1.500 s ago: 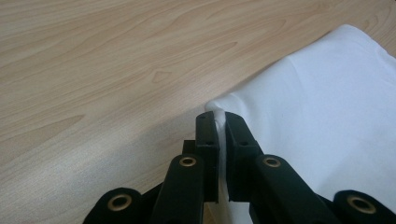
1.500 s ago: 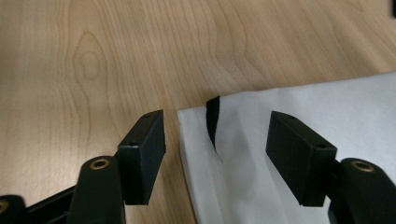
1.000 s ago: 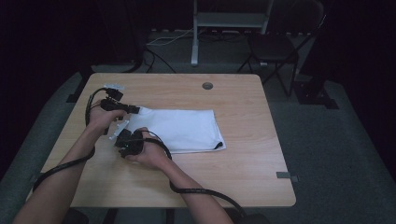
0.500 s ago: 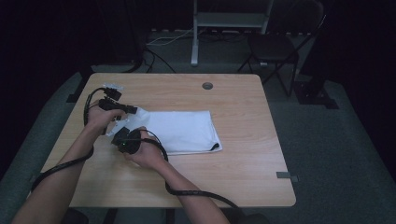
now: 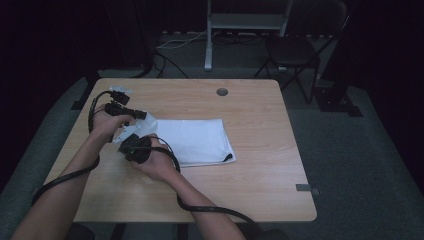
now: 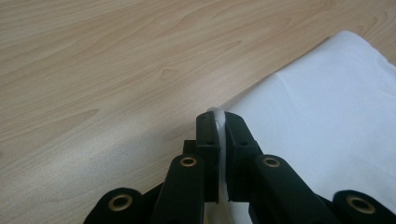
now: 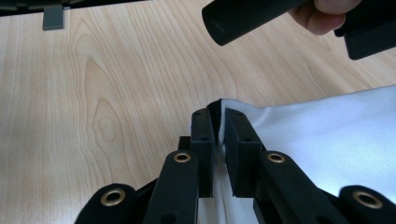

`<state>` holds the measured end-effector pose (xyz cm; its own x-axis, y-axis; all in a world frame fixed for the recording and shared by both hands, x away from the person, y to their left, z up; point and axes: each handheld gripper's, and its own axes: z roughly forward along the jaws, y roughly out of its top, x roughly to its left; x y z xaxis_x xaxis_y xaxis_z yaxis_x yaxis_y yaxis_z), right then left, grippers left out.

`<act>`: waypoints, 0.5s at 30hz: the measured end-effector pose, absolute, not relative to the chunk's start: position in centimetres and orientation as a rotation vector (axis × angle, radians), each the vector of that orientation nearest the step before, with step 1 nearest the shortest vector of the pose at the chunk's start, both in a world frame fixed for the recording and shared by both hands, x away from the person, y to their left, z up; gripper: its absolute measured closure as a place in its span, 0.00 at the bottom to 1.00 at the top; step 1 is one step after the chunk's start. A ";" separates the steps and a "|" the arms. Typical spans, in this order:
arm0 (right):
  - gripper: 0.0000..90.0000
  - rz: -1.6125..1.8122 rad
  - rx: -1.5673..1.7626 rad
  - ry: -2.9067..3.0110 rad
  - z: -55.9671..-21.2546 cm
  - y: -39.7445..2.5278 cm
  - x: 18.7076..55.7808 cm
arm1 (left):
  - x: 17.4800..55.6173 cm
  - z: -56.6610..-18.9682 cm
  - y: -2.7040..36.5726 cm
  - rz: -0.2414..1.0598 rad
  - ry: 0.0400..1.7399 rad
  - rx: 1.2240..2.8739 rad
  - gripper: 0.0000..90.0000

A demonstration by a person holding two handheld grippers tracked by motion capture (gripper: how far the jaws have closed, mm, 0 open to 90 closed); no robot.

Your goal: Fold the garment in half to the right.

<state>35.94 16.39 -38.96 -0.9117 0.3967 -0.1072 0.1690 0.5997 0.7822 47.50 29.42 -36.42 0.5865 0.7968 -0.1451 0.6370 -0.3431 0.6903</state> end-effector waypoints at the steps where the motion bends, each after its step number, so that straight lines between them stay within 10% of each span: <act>1: 0.92 1.213 0.468 2.556 -38.8 16.4 35.9 | 47.5 -36.3 29.4 0.282 1.137 2.089 0.95; 15: 0.92 1.222 0.465 2.540 -38.4 16.5 35.6 | 47.3 -35.9 29.6 0.295 1.138 2.093 0.95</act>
<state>35.64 16.50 -38.39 -0.9079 0.4036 -0.1137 0.1632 0.5898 0.7909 47.34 29.58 -35.89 0.5830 0.8014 -0.1334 0.6354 -0.3475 0.6896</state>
